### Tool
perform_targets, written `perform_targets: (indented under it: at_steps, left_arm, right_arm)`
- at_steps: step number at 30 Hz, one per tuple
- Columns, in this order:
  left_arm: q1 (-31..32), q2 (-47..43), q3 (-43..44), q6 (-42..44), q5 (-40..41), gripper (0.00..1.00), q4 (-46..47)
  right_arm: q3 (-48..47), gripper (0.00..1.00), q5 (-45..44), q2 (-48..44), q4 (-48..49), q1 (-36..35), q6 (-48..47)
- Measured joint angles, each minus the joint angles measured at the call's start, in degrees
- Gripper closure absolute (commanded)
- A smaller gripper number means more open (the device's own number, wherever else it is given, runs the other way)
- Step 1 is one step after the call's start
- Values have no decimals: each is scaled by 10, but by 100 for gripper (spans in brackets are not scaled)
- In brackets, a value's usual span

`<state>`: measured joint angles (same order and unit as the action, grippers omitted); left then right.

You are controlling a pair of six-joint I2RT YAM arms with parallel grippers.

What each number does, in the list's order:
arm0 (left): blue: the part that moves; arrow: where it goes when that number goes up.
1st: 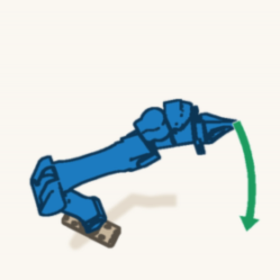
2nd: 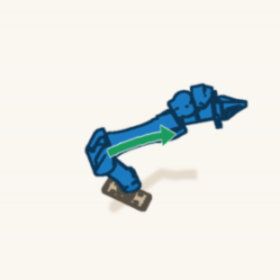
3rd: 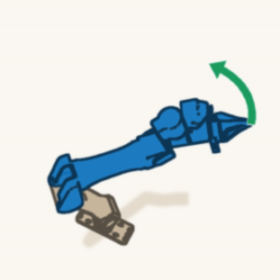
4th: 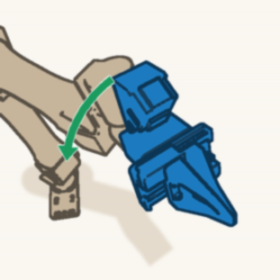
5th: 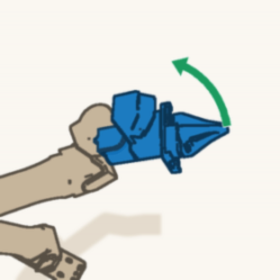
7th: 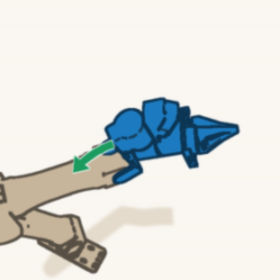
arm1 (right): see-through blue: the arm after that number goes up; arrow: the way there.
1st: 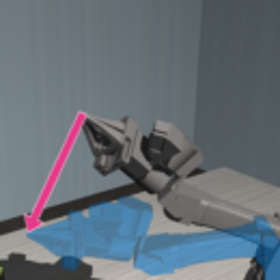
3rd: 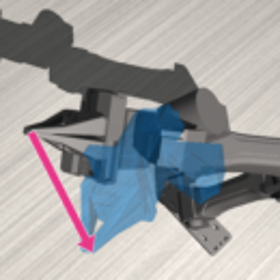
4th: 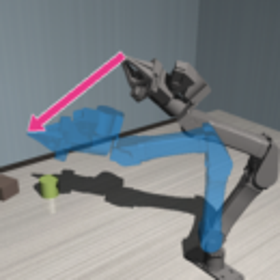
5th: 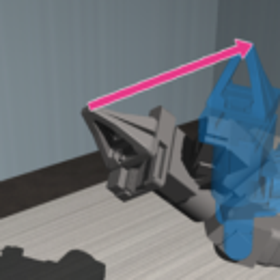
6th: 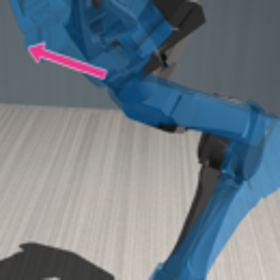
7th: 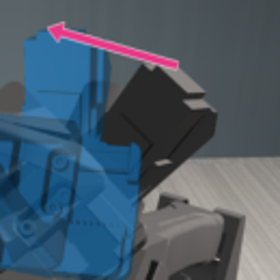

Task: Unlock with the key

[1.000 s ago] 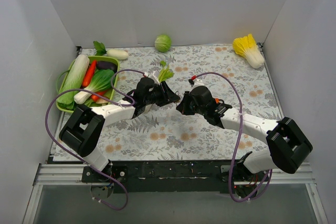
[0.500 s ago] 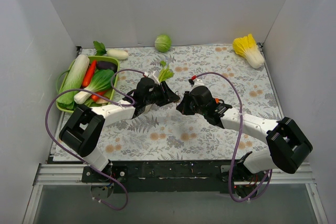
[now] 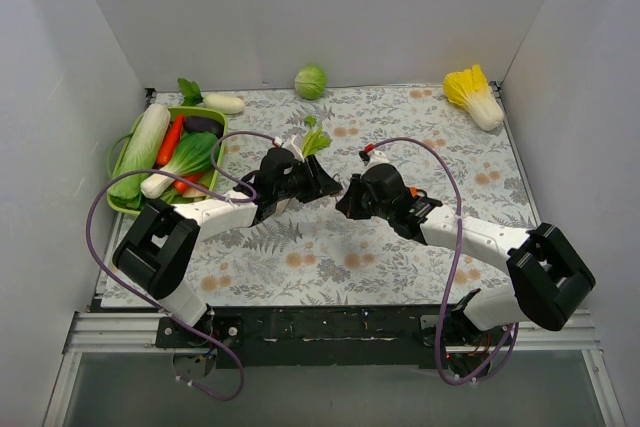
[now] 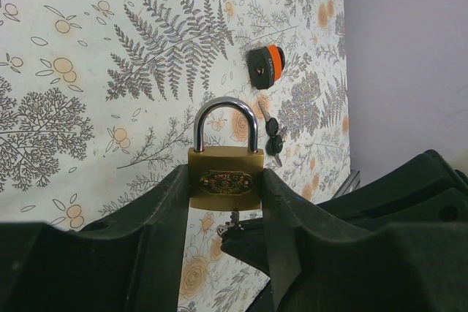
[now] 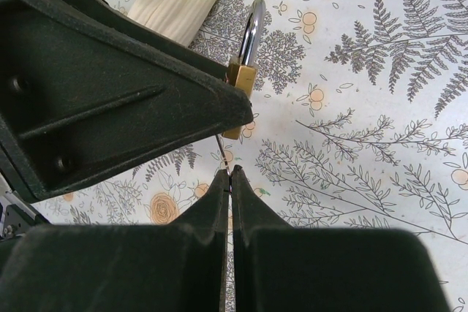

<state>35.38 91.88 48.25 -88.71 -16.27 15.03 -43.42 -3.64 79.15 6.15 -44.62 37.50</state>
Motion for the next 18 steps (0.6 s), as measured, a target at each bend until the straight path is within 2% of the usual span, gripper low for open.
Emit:
perform_targets:
  at_steps: [18]
  left_arm:
    - [0,-7,0,4,4,100,-4]
  right_arm:
    - [1,99,5,8,0,0,-1]
